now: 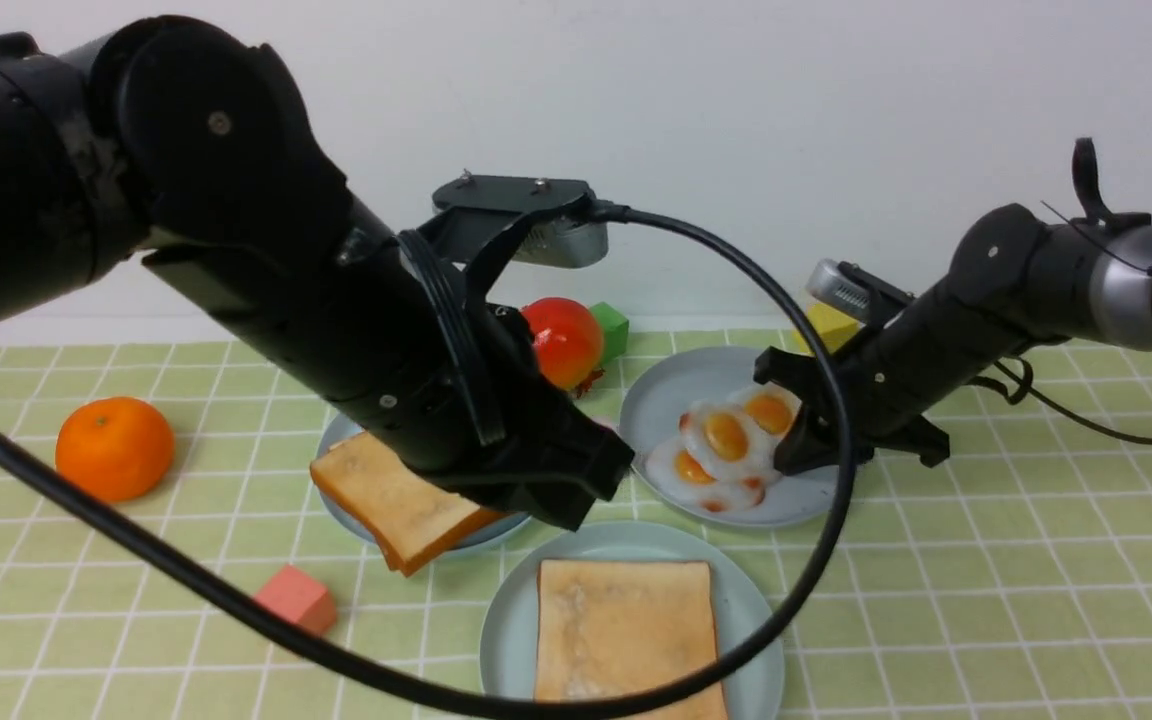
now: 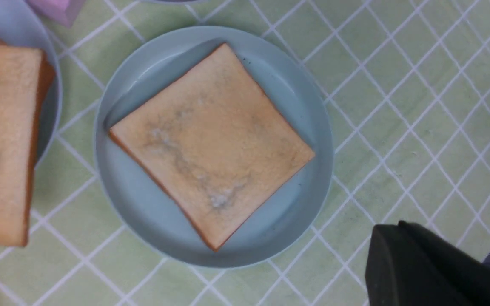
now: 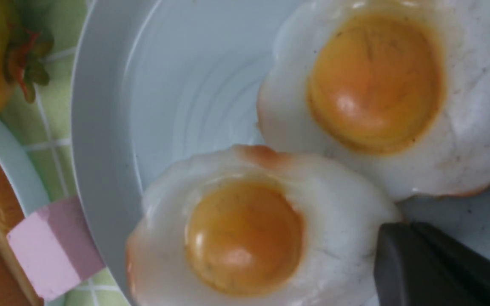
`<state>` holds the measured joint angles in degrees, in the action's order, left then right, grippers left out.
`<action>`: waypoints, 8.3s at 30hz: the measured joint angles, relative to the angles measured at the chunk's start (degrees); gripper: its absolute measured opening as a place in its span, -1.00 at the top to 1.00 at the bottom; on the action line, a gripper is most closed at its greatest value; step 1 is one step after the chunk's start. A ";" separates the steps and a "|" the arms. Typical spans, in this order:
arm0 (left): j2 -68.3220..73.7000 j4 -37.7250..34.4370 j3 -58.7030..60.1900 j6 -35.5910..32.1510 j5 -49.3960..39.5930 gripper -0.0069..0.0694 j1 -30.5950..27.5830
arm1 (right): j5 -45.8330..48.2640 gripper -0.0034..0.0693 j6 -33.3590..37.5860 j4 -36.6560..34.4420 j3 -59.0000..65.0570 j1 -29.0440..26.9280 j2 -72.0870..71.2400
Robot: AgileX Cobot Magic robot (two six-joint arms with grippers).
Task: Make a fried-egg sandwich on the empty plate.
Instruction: Use the right arm to grab a fried egg, then use the right arm to place the fried egg on the slice of bread in the middle, then use the left arm to grab a slice of bread, then use the left arm to place a slice of bread on the fried egg in the middle
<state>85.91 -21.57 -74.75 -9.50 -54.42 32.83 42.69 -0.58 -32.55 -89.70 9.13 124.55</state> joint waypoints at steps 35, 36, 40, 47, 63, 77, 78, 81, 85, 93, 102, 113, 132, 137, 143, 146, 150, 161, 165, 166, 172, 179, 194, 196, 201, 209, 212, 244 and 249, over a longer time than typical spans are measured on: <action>-18.12 4.68 21.64 18.43 10.06 0.85 0.00 | 3.02 -0.52 -14.01 17.95 -1.39 10.36 -8.64; -18.03 4.68 21.64 18.35 10.06 0.85 0.00 | 2.97 -0.54 -14.01 17.55 -1.45 10.36 -8.53; -17.35 3.21 21.64 16.19 10.50 0.85 0.00 | 3.03 -0.92 -14.83 15.02 -1.42 10.12 -6.74; -17.35 1.94 21.64 14.78 11.04 0.85 0.00 | 2.95 -0.84 -22.28 12.19 -1.58 5.78 -6.16; -17.35 2.31 21.64 14.36 11.03 0.84 0.00 | 1.76 -0.66 2.15 3.49 -3.38 3.47 -3.22; -17.35 2.81 21.64 13.29 11.18 0.83 0.00 | 7.28 0.05 74.53 5.60 -9.52 4.58 -1.72; -17.35 2.81 21.64 13.22 11.18 0.83 0.00 | 7.40 0.14 78.09 5.94 -9.52 4.58 -1.02; -17.35 2.81 21.64 13.06 11.12 0.82 0.00 | 5.73 0.28 81.77 6.37 -9.52 4.58 -0.07; -17.35 2.81 21.64 13.06 11.12 0.82 0.00 | 2.02 0.31 82.60 6.35 -9.58 4.58 0.08; -17.35 2.81 21.64 12.90 11.12 0.80 0.00 | 0.65 0.30 81.90 5.76 -9.63 4.58 2.14; -17.35 2.82 21.64 12.86 11.07 0.78 0.00 | 0.09 0.28 81.33 3.57 -9.91 4.58 3.86; -17.35 3.04 21.64 12.86 10.68 0.77 0.00 | 2.61 0.76 80.40 3.32 -10.62 4.47 4.77; -17.35 5.01 21.64 12.96 8.20 0.74 0.00 | 10.57 0.91 77.06 5.11 -9.98 4.47 -4.98; -18.06 6.10 21.64 13.91 6.86 0.74 0.00 | 16.20 0.91 75.47 1.24 -9.98 4.47 -11.10; -22.00 10.54 21.64 17.55 7.12 0.73 0.00 | 25.07 0.91 70.49 -3.06 -9.30 6.23 -12.66; -23.66 13.24 21.64 20.19 7.40 0.72 0.00 | 25.02 0.91 69.01 -3.03 -6.43 9.35 -12.54; -25.31 15.86 21.64 23.87 7.48 0.72 0.00 | 21.88 0.91 67.85 -2.01 -1.17 15.24 -11.69; -25.38 16.10 21.64 25.30 6.36 0.70 0.00 | 14.04 0.69 61.17 4.45 3.36 20.51 -7.79; -25.38 16.43 21.64 26.63 7.05 0.68 0.00 | 13.60 0.24 54.23 12.17 2.19 20.58 -10.64; -25.32 16.81 21.64 27.34 7.68 0.68 0.00 | 14.00 0.10 51.34 13.95 1.20 20.58 -12.32; -22.34 17.49 21.64 30.35 12.76 0.67 -1.60 | 21.39 -0.33 31.77 16.57 -6.28 20.58 -22.75; -12.67 -0.08 21.64 20.42 14.65 0.67 -14.29 | 27.93 -0.37 14.57 16.87 -6.95 20.58 -36.23; 11.21 -32.86 19.17 -1.37 17.79 0.08 -35.97 | 8.94 -0.44 12.68 12.22 31.14 20.58 -59.53; 14.90 -34.04 17.16 -3.30 18.08 -0.13 -35.97 | 8.94 -0.47 13.12 11.18 32.60 20.58 -60.09; 20.81 -35.76 13.04 -5.87 19.09 -0.36 -35.97 | 7.38 -0.40 20.44 6.48 33.04 20.58 -61.10; 24.61 -37.75 10.31 -6.50 20.06 -0.39 -35.97 | 6.54 0.76 36.33 -4.89 33.04 20.58 -62.30; 24.75 -38.04 10.24 -8.35 20.13 -0.37 -35.97 | 6.37 0.94 37.51 -5.89 33.04 20.58 -62.31; 11.98 -42.37 10.24 -44.36 0.87 0.65 -24.92 | 15.08 0.85 27.27 4.00 33.04 20.58 -64.63; 17.54 -44.00 10.24 -46.73 6.68 0.65 -19.82 | 13.36 0.82 23.71 4.00 33.04 20.58 -64.63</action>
<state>103.45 -65.57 -64.51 -56.23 -47.74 13.01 56.05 23.13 -28.55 -56.67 29.71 59.92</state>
